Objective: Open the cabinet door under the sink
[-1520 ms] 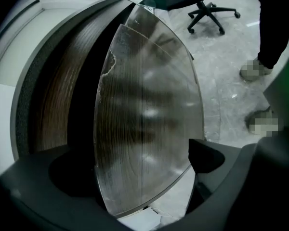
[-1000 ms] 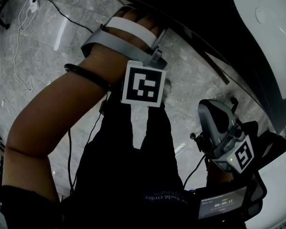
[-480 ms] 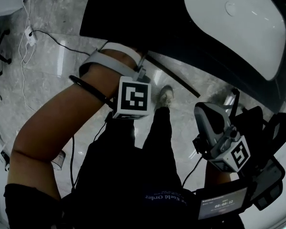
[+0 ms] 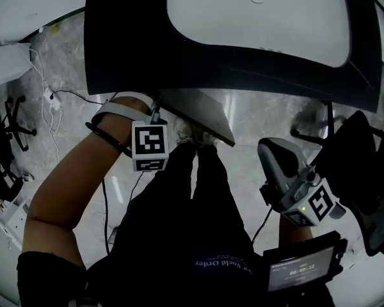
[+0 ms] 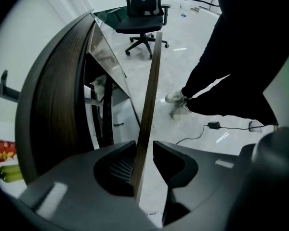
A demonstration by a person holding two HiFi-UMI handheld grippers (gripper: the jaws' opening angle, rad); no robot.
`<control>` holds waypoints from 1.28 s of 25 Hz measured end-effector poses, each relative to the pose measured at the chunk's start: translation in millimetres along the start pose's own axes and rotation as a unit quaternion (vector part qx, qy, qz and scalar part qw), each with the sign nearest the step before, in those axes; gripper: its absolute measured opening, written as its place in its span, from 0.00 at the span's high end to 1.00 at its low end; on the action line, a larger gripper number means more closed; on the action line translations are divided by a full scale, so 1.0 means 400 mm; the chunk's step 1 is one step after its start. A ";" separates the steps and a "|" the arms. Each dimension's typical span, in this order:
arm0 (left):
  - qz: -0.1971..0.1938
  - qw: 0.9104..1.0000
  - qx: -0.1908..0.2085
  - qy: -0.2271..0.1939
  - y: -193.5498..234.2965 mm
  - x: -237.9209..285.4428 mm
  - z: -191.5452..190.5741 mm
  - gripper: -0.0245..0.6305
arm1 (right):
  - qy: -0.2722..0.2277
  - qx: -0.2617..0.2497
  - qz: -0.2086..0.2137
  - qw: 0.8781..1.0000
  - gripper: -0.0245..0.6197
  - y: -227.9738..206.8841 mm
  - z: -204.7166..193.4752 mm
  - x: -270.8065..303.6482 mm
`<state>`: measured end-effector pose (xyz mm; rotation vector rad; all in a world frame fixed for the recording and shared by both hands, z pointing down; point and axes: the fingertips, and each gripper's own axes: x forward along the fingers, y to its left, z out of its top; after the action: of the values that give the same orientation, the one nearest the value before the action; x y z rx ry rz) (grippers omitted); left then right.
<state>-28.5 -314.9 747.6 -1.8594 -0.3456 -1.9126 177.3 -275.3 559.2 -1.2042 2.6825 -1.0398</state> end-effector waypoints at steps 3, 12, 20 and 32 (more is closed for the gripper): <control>-0.034 0.997 0.062 0.044 -0.028 0.015 -0.001 0.82 | -0.008 0.006 0.000 1.000 0.96 -0.012 0.004 -0.031; 0.023 0.987 0.112 0.116 -0.002 0.099 0.043 0.85 | 0.006 0.001 0.015 1.000 0.96 -0.031 -0.005 -0.086; 0.001 0.981 0.166 0.099 -0.061 0.084 0.035 0.86 | -0.019 0.016 -0.017 1.000 0.96 -0.003 -0.014 -0.046; -0.005 0.963 0.266 0.041 -0.118 0.080 0.006 0.86 | -0.103 0.020 -0.152 0.983 0.96 0.150 -0.095 -0.017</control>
<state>-48.9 -277.3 785.3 -1.4191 -0.7574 -1.6801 132.1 -220.5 552.1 -1.6513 2.3608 -0.9316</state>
